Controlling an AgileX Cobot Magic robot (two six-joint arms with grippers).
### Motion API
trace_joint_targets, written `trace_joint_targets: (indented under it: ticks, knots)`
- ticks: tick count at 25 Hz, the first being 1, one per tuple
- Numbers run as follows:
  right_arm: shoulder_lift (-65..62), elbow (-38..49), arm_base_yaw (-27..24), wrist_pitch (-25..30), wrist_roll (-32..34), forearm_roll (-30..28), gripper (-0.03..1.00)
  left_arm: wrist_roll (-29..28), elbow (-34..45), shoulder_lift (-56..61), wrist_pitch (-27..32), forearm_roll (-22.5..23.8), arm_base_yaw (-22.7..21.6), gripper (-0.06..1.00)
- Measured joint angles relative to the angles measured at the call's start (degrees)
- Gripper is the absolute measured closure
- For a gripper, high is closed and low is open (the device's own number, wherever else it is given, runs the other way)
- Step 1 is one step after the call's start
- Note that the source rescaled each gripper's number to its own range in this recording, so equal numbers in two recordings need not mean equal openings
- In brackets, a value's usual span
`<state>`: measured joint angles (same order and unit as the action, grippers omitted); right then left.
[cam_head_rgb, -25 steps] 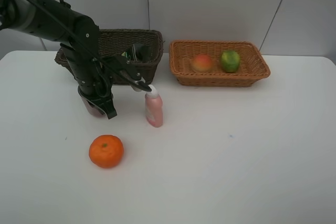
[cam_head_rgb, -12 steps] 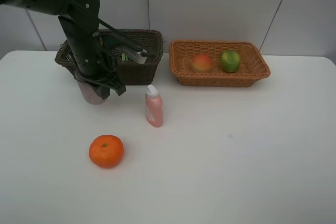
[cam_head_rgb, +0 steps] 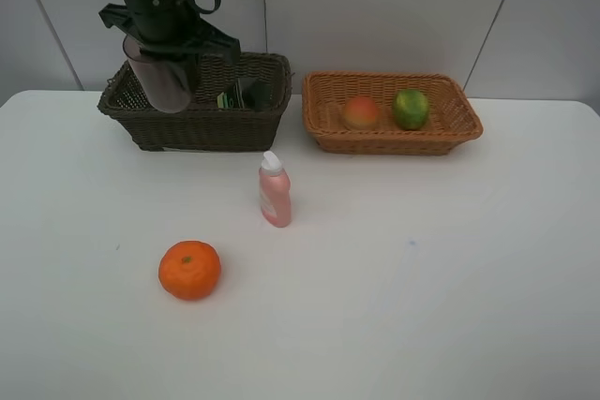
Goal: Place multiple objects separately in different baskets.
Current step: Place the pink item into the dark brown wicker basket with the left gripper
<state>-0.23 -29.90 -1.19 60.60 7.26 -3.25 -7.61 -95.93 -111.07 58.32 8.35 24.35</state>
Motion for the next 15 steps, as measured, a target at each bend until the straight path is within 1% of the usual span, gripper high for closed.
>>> trace_joint_targets:
  ticks: [3,8,11,15]
  knots:
    - [0.0,0.0,0.0,0.0,0.0,0.0,0.12,-0.5,-0.9,0.1,-4.7,1.9,-1.8,0.94]
    - [0.0,0.0,0.0,0.0,0.0,0.0,0.12,-2.1,-0.9,-1.1,-14.6,5.7,-5.1,0.94]
    - [0.0,0.0,0.0,0.0,0.0,0.0,0.12,-2.2,-0.9,-3.9,-17.7,6.5,-6.0,0.94]
    - [0.0,0.0,0.0,0.0,0.0,0.0,0.12,-2.3,-0.9,-8.4,-20.1,6.5,-6.4,0.94]
